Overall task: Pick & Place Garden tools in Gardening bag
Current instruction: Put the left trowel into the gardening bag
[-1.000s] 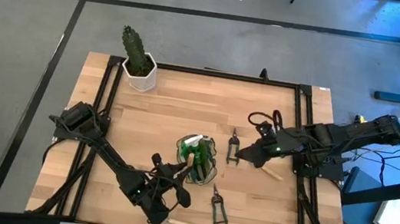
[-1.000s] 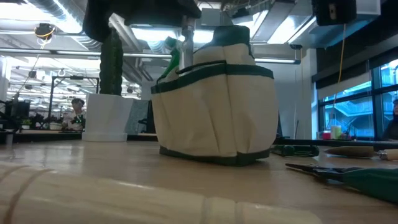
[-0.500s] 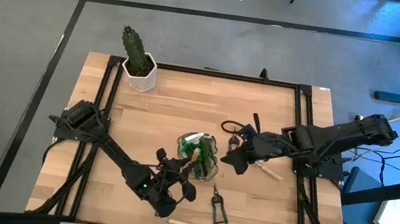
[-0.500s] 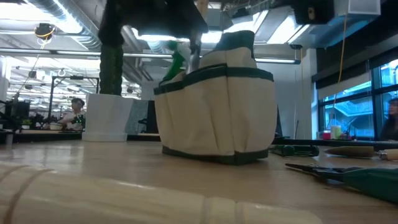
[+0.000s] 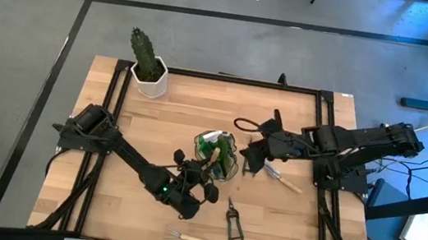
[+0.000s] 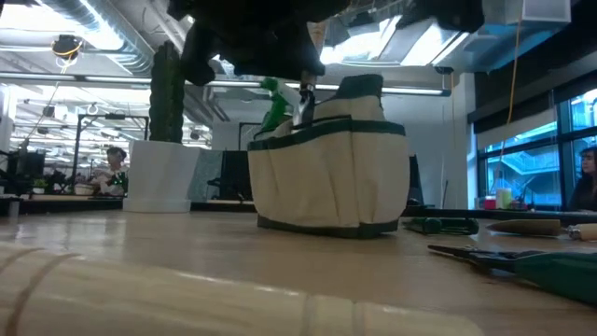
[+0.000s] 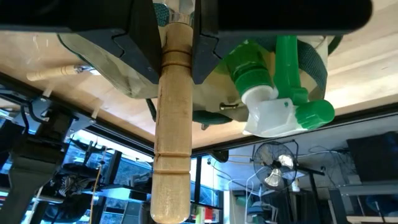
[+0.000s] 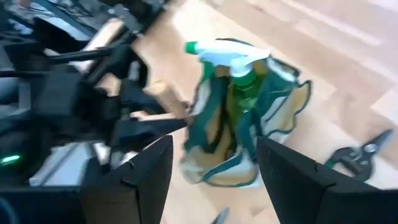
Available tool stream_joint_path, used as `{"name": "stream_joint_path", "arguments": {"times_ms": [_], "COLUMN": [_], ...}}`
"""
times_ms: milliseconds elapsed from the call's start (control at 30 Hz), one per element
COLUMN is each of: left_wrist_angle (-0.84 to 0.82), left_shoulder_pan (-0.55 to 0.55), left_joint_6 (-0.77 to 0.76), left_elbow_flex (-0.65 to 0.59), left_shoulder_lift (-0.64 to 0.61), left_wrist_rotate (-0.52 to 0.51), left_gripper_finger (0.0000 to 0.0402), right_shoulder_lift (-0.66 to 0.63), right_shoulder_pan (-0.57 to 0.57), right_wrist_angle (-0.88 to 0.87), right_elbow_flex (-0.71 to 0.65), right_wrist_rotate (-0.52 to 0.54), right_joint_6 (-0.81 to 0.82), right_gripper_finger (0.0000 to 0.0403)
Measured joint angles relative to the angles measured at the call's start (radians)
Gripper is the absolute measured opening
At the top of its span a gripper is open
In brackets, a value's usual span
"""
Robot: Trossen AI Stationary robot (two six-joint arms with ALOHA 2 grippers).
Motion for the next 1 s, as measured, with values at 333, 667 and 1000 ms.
{"name": "stream_joint_path", "arguments": {"times_ms": [333,667,1000], "left_wrist_angle": [-0.005,-0.005,-0.005], "left_shoulder_pan": [-0.001,0.0,0.0], "left_joint_6": [0.0,-0.013,-0.002], "left_elbow_flex": [0.0,0.0,0.0], "left_shoulder_lift": [0.0,0.0,0.0], "left_wrist_rotate": [0.001,0.022,0.03], "left_gripper_finger": [0.0053,0.0053,0.0053], "right_shoulder_lift": [0.135,0.135,0.156], "right_shoulder_pan": [-0.086,-0.059,0.008], "right_wrist_angle": [0.14,0.196,0.24], "right_elbow_flex": [0.0,0.0,-0.001], "right_wrist_rotate": [-0.146,-0.099,0.024], "right_joint_6": [-0.007,0.128,0.06], "right_gripper_finger": [0.0234,0.0234,0.0234]}}
